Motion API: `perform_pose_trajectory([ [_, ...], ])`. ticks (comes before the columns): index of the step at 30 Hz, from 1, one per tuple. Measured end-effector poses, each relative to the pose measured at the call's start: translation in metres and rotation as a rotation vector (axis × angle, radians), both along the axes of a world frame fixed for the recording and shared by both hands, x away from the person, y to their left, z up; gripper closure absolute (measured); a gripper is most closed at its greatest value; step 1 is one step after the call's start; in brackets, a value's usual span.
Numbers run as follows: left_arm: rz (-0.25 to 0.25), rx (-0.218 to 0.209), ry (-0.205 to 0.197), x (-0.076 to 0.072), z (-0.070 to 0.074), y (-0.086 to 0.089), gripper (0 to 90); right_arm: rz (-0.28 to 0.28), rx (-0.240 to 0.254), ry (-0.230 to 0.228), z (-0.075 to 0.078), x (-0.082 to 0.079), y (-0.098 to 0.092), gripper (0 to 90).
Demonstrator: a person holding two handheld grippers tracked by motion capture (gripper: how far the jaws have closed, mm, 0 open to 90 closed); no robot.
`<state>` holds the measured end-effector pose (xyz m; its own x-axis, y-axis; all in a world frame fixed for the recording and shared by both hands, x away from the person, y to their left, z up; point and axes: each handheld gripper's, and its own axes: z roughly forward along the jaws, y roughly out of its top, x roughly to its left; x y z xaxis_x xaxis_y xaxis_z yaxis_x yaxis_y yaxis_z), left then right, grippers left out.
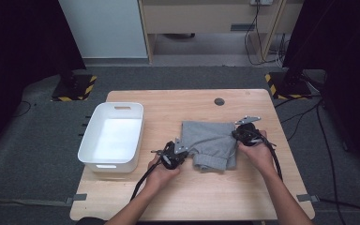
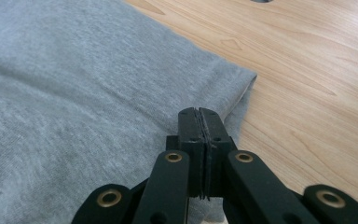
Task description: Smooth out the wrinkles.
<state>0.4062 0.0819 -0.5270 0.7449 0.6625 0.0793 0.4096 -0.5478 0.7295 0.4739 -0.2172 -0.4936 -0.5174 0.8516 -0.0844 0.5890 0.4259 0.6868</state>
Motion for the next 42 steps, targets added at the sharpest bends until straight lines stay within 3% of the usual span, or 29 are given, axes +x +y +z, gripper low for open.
perform_pose_trajectory([
  [13, -0.022, 0.017, 0.016, -0.004, -0.001, -0.001, 90.0, -0.005, -0.008, 0.006, -0.002, 0.000, -0.004, 89.3],
  [29, -0.020, 0.030, 0.001, -0.009, -0.001, -0.003, 90.0, 0.003, 0.014, 0.000, -0.001, -0.009, -0.009, 87.9],
  [31, -0.003, 0.027, 0.006, -0.010, -0.001, -0.002, 90.0, 0.000, 0.022, -0.008, -0.002, -0.011, -0.009, 82.2],
  [33, 0.029, 0.025, 0.005, -0.011, -0.001, -0.002, 89.0, -0.003, 0.038, -0.019, -0.002, -0.012, -0.010, 66.7],
  [34, 0.029, 0.025, 0.005, -0.011, -0.001, -0.002, 84.2, -0.006, 0.043, -0.019, -0.002, -0.012, -0.011, 59.0],
  [35, 0.061, 0.009, -0.008, -0.012, 0.000, -0.001, 74.5, -0.009, 0.043, -0.034, -0.001, -0.013, -0.011, 53.1],
  [39, 0.093, -0.027, -0.037, -0.013, 0.008, -0.001, 51.0, 0.000, 0.072, -0.081, 0.006, -0.018, -0.010, 40.4],
  [42, 0.094, -0.074, -0.035, -0.012, 0.016, 0.002, 43.3, 0.014, 0.080, -0.110, 0.011, -0.024, -0.005, 34.0],
])
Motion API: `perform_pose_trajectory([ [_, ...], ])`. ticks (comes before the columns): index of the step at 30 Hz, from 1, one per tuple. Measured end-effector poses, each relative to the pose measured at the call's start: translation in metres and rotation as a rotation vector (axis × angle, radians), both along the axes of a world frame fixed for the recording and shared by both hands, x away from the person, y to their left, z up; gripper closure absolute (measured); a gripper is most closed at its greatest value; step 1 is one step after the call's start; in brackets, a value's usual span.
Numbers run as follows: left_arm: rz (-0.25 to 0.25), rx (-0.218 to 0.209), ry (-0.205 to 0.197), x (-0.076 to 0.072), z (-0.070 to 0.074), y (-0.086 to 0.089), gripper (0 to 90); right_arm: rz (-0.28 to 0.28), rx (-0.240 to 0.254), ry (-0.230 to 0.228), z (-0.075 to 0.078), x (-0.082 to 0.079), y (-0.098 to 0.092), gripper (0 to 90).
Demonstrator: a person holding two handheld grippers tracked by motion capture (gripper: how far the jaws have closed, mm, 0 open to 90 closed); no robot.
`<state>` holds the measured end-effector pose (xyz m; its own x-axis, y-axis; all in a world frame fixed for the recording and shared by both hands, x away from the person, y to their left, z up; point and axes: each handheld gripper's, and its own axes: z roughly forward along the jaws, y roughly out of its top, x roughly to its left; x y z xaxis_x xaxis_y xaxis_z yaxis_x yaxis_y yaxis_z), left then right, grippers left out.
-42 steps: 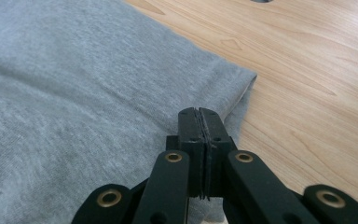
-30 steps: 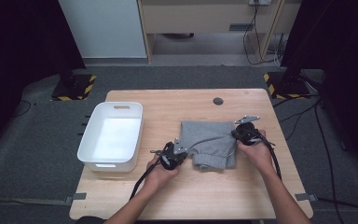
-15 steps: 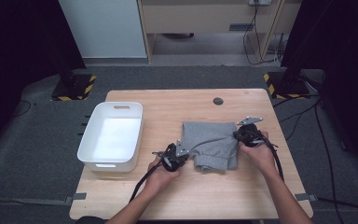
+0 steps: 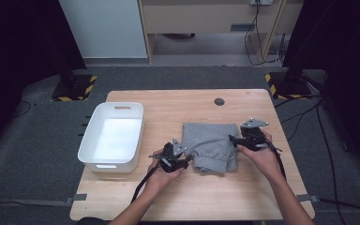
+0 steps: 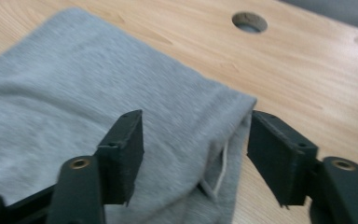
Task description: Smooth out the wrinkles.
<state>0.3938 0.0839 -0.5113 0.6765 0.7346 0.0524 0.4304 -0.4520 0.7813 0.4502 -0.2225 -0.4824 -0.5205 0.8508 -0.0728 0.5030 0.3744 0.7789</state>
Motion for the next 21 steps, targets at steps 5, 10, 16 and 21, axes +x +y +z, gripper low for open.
perform_pose_trajectory([
  [5, -0.018, -0.042, 0.035, 0.005, 0.010, 0.002, 28.6, 0.005, 0.028, -0.033, 0.001, -0.009, 0.010, 23.9],
  [10, -0.011, -0.046, 0.064, 0.010, 0.015, 0.005, 18.1, 0.022, 0.041, -0.038, 0.000, -0.015, 0.018, 15.7],
  [16, -0.018, -0.052, 0.075, 0.013, 0.022, 0.007, 12.2, 0.041, 0.054, -0.019, -0.001, -0.018, 0.021, 9.7],
  [21, -0.019, -0.052, 0.077, 0.014, 0.031, 0.011, 10.1, 0.046, 0.073, -0.012, -0.004, -0.021, 0.019, 8.8],
])
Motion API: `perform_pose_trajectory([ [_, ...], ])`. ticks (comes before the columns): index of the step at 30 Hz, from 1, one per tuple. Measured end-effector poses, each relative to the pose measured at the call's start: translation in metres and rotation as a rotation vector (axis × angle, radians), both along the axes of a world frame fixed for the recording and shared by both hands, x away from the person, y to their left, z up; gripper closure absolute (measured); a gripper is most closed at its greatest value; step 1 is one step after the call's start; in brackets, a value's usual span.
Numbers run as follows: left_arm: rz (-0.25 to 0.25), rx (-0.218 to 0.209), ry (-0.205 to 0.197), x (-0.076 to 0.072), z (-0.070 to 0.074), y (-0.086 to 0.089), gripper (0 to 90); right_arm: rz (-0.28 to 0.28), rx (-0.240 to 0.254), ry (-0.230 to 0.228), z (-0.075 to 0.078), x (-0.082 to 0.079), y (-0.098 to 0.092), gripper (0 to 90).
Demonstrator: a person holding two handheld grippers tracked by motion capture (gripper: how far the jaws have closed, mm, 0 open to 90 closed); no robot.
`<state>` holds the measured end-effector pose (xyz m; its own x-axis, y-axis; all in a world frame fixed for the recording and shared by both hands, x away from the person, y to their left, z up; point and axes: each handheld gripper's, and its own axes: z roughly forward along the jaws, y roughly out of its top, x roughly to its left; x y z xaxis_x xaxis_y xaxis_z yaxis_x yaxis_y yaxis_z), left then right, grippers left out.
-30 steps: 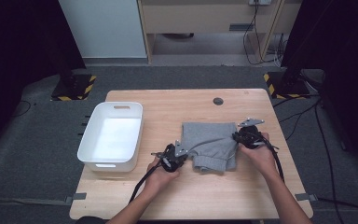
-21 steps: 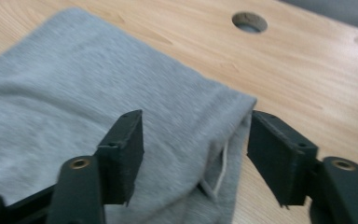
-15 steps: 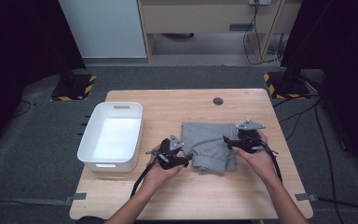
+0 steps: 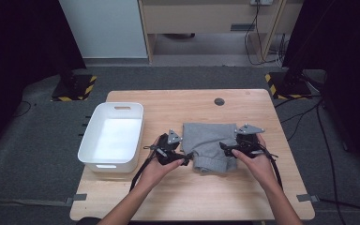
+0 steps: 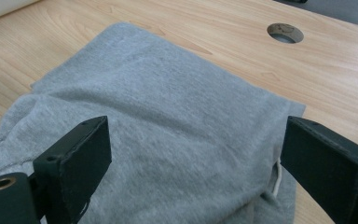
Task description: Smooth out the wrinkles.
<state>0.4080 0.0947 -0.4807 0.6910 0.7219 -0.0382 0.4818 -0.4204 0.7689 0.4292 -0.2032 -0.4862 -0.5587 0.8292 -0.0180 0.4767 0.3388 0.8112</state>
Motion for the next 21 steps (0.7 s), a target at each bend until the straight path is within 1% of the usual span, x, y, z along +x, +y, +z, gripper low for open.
perform_pose_trajectory([
  [2, 0.009, -0.004, -0.002, 0.000, 0.005, 0.002, 10.1, -0.005, 0.014, 0.007, -0.002, -0.002, -0.001, 8.8],
  [4, 0.023, 0.007, 0.005, -0.001, 0.008, 0.005, 10.4, 0.002, 0.000, 0.012, -0.003, -0.004, -0.001, 8.5],
  [8, 0.032, 0.021, 0.003, 0.000, 0.015, 0.010, 10.7, 0.004, -0.011, 0.017, -0.006, -0.006, -0.001, 8.5],
  [11, 0.046, 0.014, 0.006, 0.001, 0.023, 0.015, 11.1, 0.007, -0.015, 0.020, -0.007, -0.006, 0.000, 8.5],
  [13, 0.046, 0.013, 0.011, 0.002, 0.027, 0.016, 11.0, 0.006, -0.009, 0.020, -0.008, -0.006, 0.000, 8.5],
  [14, 0.046, 0.013, 0.011, 0.002, 0.027, 0.016, 11.0, 0.005, -0.007, 0.024, -0.008, -0.007, 0.001, 8.5],
  [15, 0.049, 0.013, 0.007, 0.002, 0.032, 0.017, 11.0, 0.008, -0.013, 0.027, -0.009, -0.007, 0.001, 8.5],
  [17, 0.048, 0.004, 0.008, 0.002, 0.038, 0.018, 11.0, 0.005, -0.029, 0.028, -0.010, -0.006, 0.001, 8.5],
  [21, 0.043, 0.002, 0.001, 0.000, 0.049, 0.020, 11.1, -0.001, -0.026, 0.028, -0.011, -0.007, -0.001, 8.5],
])
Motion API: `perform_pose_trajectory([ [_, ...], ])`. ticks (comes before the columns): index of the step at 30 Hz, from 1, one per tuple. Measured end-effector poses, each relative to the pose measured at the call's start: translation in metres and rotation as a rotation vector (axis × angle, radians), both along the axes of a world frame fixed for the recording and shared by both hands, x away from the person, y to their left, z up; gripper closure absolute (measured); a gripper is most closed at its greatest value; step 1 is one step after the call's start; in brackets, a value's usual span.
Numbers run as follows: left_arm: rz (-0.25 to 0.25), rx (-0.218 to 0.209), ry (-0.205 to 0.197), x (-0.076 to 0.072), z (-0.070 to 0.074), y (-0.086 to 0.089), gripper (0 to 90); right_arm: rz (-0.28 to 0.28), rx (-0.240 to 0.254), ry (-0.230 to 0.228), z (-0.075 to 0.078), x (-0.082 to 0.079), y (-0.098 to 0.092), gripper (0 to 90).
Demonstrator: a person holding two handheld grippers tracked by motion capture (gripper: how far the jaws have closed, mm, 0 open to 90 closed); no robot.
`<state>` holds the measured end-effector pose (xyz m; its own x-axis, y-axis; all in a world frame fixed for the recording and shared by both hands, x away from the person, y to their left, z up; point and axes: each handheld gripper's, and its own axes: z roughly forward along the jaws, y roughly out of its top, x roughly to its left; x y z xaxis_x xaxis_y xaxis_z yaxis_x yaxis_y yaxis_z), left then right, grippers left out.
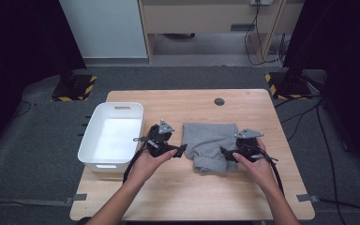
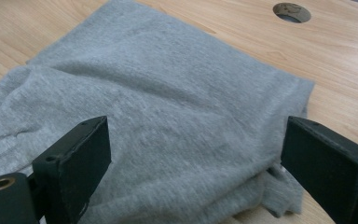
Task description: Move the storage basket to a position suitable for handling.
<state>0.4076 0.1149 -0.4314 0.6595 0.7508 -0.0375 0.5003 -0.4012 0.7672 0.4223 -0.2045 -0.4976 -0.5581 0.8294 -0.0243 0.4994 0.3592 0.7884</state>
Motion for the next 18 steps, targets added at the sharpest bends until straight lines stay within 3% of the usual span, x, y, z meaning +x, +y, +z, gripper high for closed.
perform_pose_trajectory([
  [14, 0.019, 0.005, -0.004, -0.001, 0.028, 0.017, 10.7, -0.018, 0.011, -0.005, 0.000, -0.004, -0.005, 8.5],
  [18, 0.020, 0.024, -0.003, 0.001, 0.033, 0.020, 10.8, -0.018, 0.016, -0.004, 0.001, -0.006, -0.004, 8.5],
])
